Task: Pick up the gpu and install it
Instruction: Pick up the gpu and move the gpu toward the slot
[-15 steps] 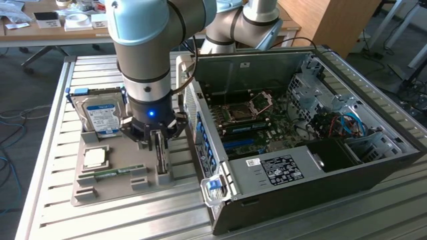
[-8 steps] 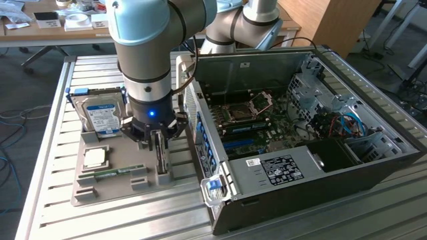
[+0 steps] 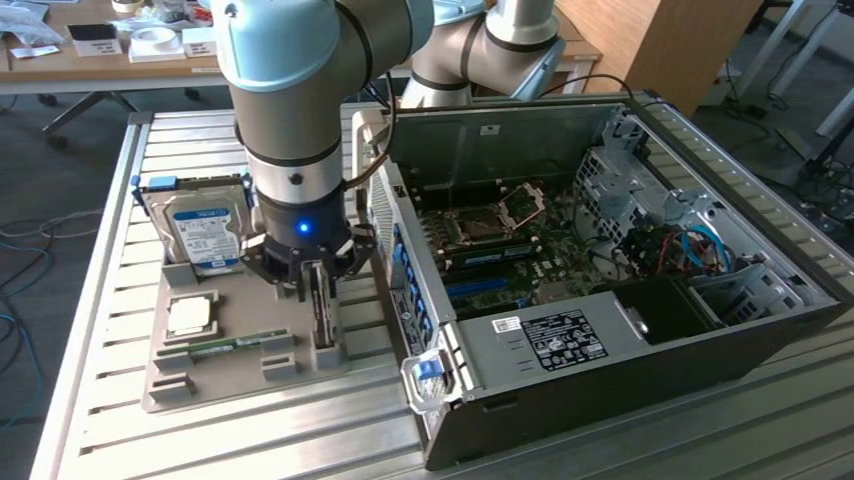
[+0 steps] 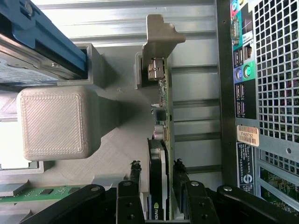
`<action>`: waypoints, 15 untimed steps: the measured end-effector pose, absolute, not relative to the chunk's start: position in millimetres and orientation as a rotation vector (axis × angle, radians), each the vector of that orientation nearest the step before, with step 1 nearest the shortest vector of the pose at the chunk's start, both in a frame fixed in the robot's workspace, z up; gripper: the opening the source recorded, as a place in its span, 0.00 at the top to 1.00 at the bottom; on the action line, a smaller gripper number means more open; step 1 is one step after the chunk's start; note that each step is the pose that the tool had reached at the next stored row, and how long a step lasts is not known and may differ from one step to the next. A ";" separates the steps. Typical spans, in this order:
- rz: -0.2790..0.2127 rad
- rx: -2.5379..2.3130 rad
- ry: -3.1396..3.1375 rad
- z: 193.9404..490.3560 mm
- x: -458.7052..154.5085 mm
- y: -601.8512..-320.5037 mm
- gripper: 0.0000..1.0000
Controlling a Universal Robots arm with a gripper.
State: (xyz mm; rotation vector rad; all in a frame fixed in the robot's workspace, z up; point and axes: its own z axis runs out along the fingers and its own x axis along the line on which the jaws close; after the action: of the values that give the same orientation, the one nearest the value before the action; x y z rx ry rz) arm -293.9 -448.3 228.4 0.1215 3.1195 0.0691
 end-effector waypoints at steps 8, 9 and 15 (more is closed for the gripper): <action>0.069 0.121 3.120 228.4 -293.9 -448.3 0.60; 0.069 0.121 3.120 228.5 -293.9 -448.3 0.67; 0.069 0.121 3.119 228.4 -293.9 -448.3 0.67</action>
State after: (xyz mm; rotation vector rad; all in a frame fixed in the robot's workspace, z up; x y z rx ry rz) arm -293.9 -448.3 228.4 0.1214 3.1195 0.0690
